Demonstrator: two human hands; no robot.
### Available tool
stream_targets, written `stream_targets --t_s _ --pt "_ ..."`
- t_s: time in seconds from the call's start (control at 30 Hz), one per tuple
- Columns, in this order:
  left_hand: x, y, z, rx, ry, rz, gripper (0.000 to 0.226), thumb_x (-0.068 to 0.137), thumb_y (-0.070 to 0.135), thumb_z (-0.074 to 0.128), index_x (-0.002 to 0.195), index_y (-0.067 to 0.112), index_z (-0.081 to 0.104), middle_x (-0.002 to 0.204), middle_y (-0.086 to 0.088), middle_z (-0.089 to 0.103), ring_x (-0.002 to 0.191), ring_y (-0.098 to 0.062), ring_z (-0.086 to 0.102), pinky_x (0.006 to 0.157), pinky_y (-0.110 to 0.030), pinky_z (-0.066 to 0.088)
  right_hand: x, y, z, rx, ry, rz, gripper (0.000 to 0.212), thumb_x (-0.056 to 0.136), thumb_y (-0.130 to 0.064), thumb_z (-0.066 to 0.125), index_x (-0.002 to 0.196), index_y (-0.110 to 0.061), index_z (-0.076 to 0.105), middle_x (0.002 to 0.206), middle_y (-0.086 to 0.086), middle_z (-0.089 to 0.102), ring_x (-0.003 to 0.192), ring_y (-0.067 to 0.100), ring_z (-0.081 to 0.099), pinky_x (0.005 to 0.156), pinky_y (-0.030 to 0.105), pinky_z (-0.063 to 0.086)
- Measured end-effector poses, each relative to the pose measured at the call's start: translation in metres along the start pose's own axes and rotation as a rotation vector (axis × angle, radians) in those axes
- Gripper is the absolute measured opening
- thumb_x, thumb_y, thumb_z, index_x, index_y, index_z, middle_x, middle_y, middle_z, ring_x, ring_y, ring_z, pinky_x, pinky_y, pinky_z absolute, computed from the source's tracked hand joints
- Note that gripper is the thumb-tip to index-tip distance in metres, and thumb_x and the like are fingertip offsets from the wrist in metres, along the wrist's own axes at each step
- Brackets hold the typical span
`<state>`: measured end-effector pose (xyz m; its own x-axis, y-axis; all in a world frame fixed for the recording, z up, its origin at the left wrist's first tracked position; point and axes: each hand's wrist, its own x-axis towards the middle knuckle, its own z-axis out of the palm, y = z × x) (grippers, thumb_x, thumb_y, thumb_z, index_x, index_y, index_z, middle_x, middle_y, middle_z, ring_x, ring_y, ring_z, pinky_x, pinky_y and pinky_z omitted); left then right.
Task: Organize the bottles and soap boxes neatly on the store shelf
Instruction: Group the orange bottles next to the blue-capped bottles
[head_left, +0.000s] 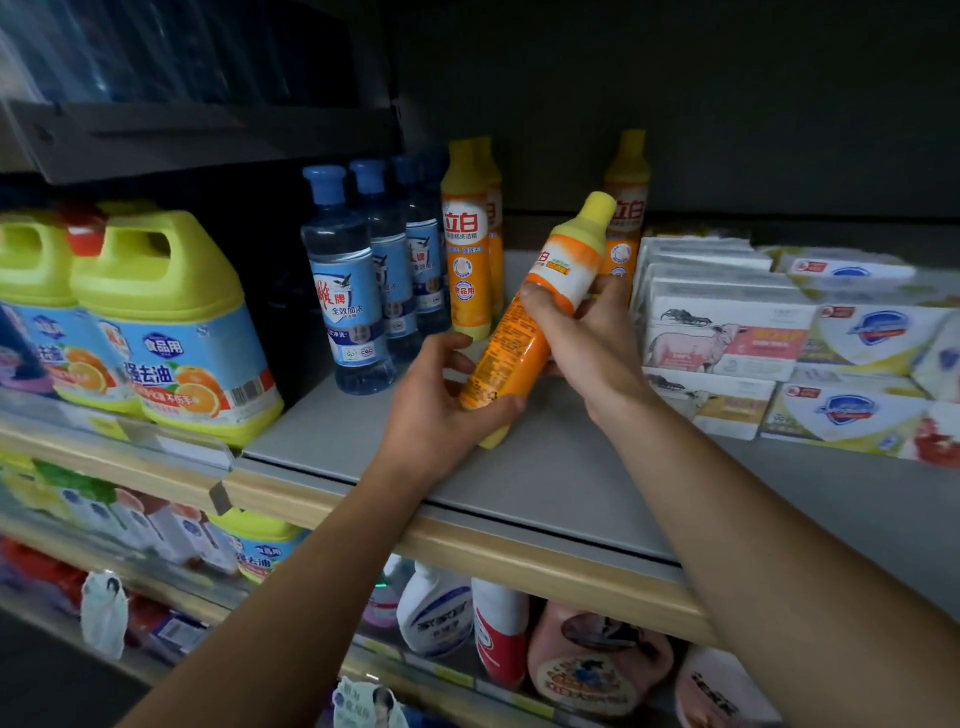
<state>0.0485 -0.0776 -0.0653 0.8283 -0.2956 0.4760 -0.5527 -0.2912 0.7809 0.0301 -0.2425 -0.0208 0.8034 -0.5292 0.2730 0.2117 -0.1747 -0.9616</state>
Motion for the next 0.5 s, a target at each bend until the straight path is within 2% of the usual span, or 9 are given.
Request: stream_targets --t_s 0.03,0.1,0.17,0.2,0.27,0.33,0.4,0.5 --pt "0.000 0.000 -0.001 -0.021 -0.005 -0.005 0.070 0.063 0.050 0.077 0.123 0.028 0.050 0.102 0.016 0.058 0.091 0.006 0.057 0.066 -0.006 0.044 0.000 0.000 0.000 -0.005 -0.012 0.008 0.071 0.057 -0.069 0.069 0.113 -0.035 0.041 0.098 -0.011 0.065 0.087 0.013 0.070 0.074 0.046 0.061" --pt "0.001 0.002 -0.003 -0.137 -0.039 -0.043 0.057 0.070 0.046 0.070 0.121 0.028 0.056 0.104 0.011 0.064 0.094 -0.002 0.062 0.072 -0.014 0.051 0.000 -0.002 -0.001 0.004 -0.065 0.032 0.068 0.062 -0.069 0.067 0.115 -0.036 0.041 0.103 -0.011 0.063 0.093 0.016 0.067 0.075 0.047 0.060" --pt "0.002 0.005 -0.007 -0.396 -0.097 -0.154 0.039 0.077 0.036 0.065 0.115 0.025 0.063 0.104 -0.001 0.069 0.094 -0.018 0.068 0.072 -0.033 0.059 0.001 -0.002 -0.002 0.088 -0.139 0.071 0.057 0.073 -0.062 0.064 0.117 -0.034 0.043 0.106 -0.006 0.062 0.097 0.019 0.066 0.075 0.048 0.060" --pt "0.002 0.007 -0.008 -0.561 -0.116 -0.231 0.034 0.078 0.032 0.062 0.111 0.021 0.066 0.102 -0.007 0.069 0.089 -0.025 0.069 0.065 -0.041 0.059 0.001 -0.002 -0.002 0.168 -0.182 0.096 0.047 0.081 -0.054 0.062 0.119 -0.030 0.046 0.108 -0.001 0.063 0.097 0.022 0.066 0.075 0.047 0.060" --pt "0.002 0.012 -0.012 -0.800 -0.132 -0.379 0.038 0.080 0.030 0.057 0.111 0.009 0.064 0.098 -0.020 0.068 0.075 -0.032 0.068 0.051 -0.040 0.055 0.003 -0.003 -0.001 0.341 -0.271 0.145 0.033 0.094 -0.036 0.055 0.124 -0.023 0.049 0.107 0.004 0.067 0.095 0.024 0.070 0.070 0.042 0.060" --pt "0.001 0.013 -0.016 -0.900 -0.201 -0.468 0.043 0.091 0.034 0.049 0.117 0.001 0.056 0.095 -0.027 0.068 0.066 -0.034 0.067 0.047 -0.033 0.052 0.001 -0.003 0.001 0.448 -0.337 0.175 0.031 0.097 -0.025 0.053 0.128 -0.021 0.049 0.103 0.003 0.070 0.090 0.023 0.072 0.066 0.038 0.058" --pt "0.001 0.013 -0.019 -0.944 -0.289 -0.487 0.051 0.093 0.042 0.042 0.119 -0.001 0.052 0.089 -0.027 0.068 0.062 -0.034 0.066 0.046 -0.031 0.051 0.000 -0.002 0.002 0.493 -0.373 0.193 0.036 0.096 -0.023 0.055 0.131 -0.020 0.047 0.105 0.005 0.070 0.091 0.024 0.072 0.068 0.040 0.059" --pt "0.001 0.013 -0.017 -0.887 -0.342 -0.436 0.072 0.082 0.059 0.052 0.126 0.001 0.052 0.092 -0.025 0.067 0.062 -0.031 0.067 0.049 -0.032 0.052 0.000 0.001 0.000 0.443 -0.351 0.180 0.044 0.094 -0.025 0.060 0.135 -0.019 0.046 0.112 0.007 0.069 0.098 0.025 0.070 0.074 0.040 0.059"
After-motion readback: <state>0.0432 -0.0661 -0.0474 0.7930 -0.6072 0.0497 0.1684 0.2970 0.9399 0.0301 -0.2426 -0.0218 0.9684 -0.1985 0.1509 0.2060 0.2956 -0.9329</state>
